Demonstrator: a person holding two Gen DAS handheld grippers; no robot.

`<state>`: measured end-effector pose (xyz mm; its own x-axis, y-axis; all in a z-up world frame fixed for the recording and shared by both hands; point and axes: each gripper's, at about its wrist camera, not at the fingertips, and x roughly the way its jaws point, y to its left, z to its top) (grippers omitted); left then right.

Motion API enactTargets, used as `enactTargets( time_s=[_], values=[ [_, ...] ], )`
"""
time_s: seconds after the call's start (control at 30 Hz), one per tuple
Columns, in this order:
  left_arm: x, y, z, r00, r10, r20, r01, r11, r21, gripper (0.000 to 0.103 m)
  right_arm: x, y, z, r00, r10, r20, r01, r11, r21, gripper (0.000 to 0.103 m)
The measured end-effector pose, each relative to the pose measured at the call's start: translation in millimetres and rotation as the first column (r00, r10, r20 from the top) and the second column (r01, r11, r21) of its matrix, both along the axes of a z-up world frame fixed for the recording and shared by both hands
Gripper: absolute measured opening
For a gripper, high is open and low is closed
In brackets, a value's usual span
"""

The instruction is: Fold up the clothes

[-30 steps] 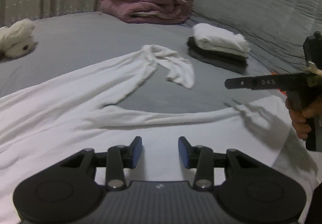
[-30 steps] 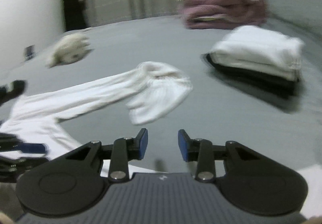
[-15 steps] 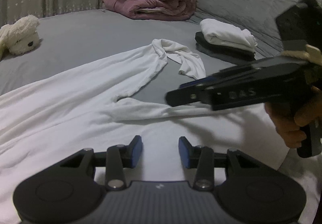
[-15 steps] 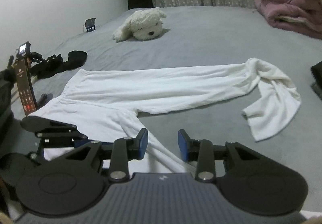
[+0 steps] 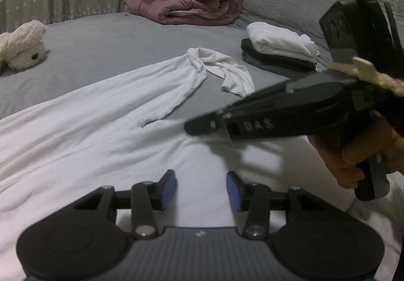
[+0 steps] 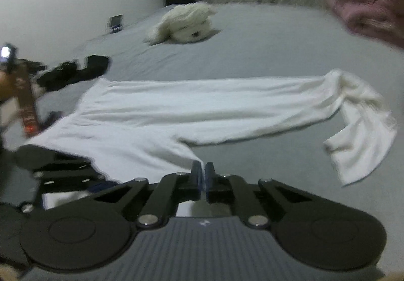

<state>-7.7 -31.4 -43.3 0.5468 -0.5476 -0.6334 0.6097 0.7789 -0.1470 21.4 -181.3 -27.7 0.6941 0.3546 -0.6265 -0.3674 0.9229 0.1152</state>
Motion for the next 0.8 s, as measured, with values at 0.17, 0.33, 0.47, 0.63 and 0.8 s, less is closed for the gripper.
enactTargets(
  time_s=[0.17,0.33,0.47,0.63,0.8],
  values=[
    [-1,-1,1,1.000,-0.002,0.002,0.002,1.000,0.006,0.048,3,-2,-4,0.999,-0.031,-0.008,0.031,0.999,-0.016,0.007],
    [0,1,4,1.000,0.013,-0.008,-0.013,1.000,-0.007,0.048,2,-31,6,0.985,-0.169,0.038,0.170,0.985,-0.026,0.039],
    [4,3,6,0.999,0.046,-0.029,-0.047,0.999,-0.020,0.048,8,-58,4,0.943,-0.331,0.039,0.332,0.942,-0.049,0.039],
    [11,0,15,0.995,0.085,-0.054,-0.087,0.995,-0.042,0.048,7,-83,-2,0.893,-0.450,-0.018,0.449,0.892,-0.058,0.039],
    [16,-11,24,0.992,0.116,-0.059,-0.119,0.992,-0.052,0.048,2,-108,4,0.858,-0.503,-0.100,0.509,0.860,0.046,0.040]
  ],
)
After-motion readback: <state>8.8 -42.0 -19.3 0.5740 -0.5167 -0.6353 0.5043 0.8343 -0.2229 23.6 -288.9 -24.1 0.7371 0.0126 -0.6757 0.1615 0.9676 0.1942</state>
